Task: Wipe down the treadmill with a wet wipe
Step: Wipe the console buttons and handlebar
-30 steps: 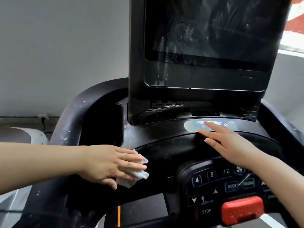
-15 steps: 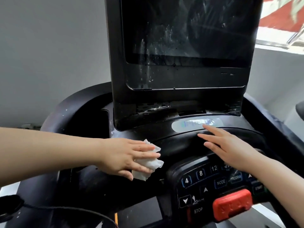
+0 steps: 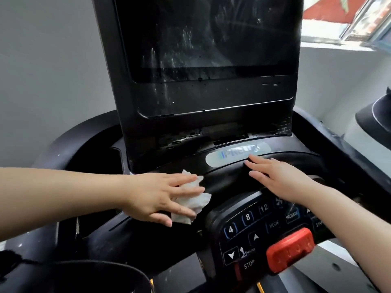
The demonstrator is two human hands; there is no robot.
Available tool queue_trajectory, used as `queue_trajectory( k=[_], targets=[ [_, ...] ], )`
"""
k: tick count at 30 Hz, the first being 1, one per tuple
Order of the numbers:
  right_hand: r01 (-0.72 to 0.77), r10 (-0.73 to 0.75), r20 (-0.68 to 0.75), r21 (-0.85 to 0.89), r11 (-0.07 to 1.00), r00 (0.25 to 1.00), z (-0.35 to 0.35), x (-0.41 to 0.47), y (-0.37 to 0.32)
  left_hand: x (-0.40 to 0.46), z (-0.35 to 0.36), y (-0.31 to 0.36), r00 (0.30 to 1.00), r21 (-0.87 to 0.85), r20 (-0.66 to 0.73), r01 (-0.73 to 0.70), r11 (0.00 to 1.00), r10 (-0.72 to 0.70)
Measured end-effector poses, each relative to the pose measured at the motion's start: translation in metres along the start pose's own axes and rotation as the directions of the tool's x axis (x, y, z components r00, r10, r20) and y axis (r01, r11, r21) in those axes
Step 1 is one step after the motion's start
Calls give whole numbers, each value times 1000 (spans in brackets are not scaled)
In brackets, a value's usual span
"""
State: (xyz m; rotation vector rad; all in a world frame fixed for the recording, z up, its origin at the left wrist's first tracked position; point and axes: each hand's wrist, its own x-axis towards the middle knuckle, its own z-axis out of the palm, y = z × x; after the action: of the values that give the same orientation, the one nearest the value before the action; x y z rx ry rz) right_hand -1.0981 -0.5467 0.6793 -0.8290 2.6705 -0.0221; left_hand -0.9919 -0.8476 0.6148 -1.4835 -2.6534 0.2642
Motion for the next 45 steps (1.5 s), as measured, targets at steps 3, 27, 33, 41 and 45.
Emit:
queue_trajectory(
  k=[3,27,33,41,45],
  targets=[
    [20,-20,-13,19,1000,1000,3,1,0,-22,2,10,996,13,24,-87,996,87],
    [-80,83,-8,179,981,997,-3,0,-11,104,-20,-53,966,-268,246,142,953,-75],
    [-72,79,-15,259,963,997,-3,-1,-8,117,-25,-54,944,-334,281,267,904,-175],
    [-21,27,-23,254,967,999,-3,-2,-2,50,-12,-31,967,-244,214,192,951,-140],
    [7,0,-30,229,973,1000,-2,-2,-1,0,-3,-6,988,-223,93,139,965,-121]
  ],
)
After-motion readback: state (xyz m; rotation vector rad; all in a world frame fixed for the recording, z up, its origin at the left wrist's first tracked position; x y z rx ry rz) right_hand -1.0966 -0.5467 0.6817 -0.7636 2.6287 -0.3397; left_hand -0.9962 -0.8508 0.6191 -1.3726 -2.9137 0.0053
